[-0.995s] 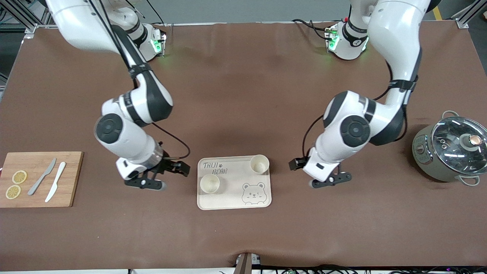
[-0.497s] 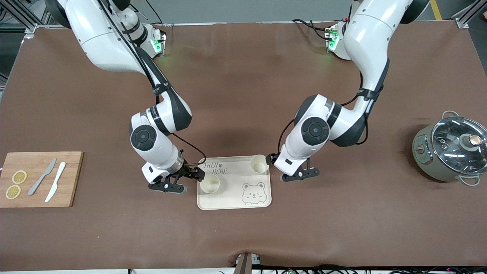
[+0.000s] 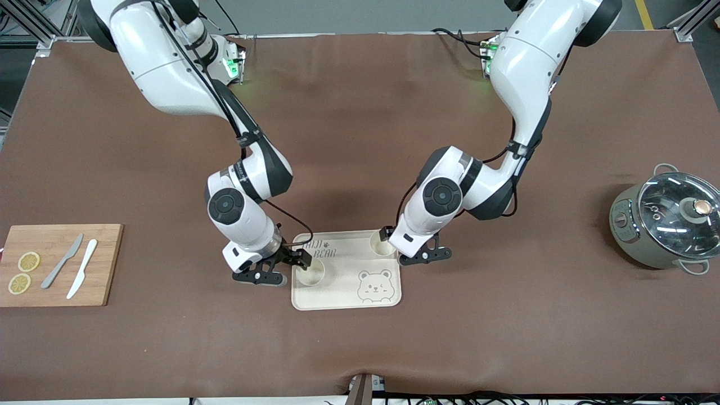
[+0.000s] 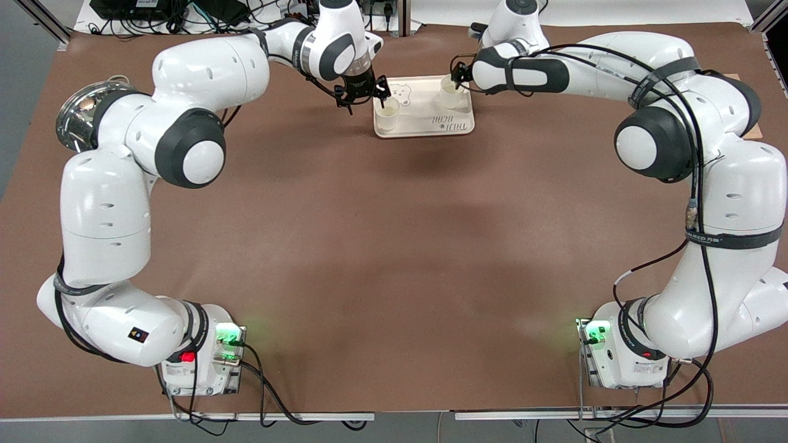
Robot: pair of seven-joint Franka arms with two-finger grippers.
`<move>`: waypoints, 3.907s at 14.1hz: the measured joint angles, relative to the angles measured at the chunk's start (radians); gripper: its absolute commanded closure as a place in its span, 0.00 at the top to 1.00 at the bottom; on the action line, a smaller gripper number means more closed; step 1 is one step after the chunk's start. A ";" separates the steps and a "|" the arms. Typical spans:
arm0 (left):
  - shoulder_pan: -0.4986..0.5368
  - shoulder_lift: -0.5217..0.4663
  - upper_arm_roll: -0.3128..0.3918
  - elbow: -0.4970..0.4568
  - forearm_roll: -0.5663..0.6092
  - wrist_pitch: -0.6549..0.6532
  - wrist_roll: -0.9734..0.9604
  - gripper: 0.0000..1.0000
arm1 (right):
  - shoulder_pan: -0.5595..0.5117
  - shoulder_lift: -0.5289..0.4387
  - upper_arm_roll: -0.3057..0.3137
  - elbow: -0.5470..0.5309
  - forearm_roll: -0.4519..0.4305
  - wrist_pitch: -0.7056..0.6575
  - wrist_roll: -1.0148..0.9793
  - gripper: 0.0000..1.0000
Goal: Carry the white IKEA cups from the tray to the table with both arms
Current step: 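Close the left gripper on one cup while the right gripper grasps the other, then carry the cups off the tray, each gripper moving outward from the tray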
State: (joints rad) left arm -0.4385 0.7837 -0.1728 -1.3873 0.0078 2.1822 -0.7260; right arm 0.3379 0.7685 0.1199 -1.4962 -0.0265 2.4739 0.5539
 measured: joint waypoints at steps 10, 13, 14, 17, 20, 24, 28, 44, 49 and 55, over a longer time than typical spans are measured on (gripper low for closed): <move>-0.002 0.036 0.002 0.002 0.000 0.041 0.000 0.07 | 0.013 0.035 0.000 0.009 0.000 0.054 0.030 1.00; -0.002 0.036 0.002 0.004 0.000 0.043 0.000 0.00 | 0.021 0.041 0.000 0.012 0.000 0.063 0.053 1.00; -0.003 0.036 0.000 0.007 -0.001 0.053 0.000 0.00 | 0.025 0.044 0.000 0.015 0.000 0.064 0.061 0.93; -0.015 0.037 -0.002 0.014 -0.001 0.057 -0.002 0.00 | 0.032 0.049 0.000 0.023 0.000 0.064 0.068 0.83; -0.016 0.037 0.000 0.015 -0.001 0.058 -0.018 0.00 | 0.032 0.049 0.000 0.025 0.000 0.064 0.075 0.57; -0.012 0.028 0.009 0.054 -0.001 0.049 -0.019 0.00 | 0.032 0.049 0.000 0.027 0.000 0.064 0.078 0.24; -0.006 0.002 0.053 0.104 0.000 -0.067 0.010 0.00 | 0.035 0.051 0.000 0.030 0.000 0.064 0.098 0.00; 0.196 -0.038 0.182 0.119 0.000 -0.175 0.430 0.00 | -0.127 0.030 -0.017 0.292 0.000 -0.379 -0.224 0.00; 0.297 -0.037 0.181 0.106 0.000 -0.184 0.584 0.00 | -0.264 -0.037 -0.017 0.312 0.001 -0.520 -0.512 0.00; 0.350 0.000 0.179 0.083 -0.003 -0.184 0.649 0.00 | -0.398 -0.050 -0.017 0.304 0.001 -0.541 -0.798 0.00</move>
State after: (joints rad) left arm -0.0887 0.7833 0.0063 -1.3041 0.0050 1.9978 -0.0770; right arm -0.0604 0.7182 0.1032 -1.1925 -0.0252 1.9331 -0.2439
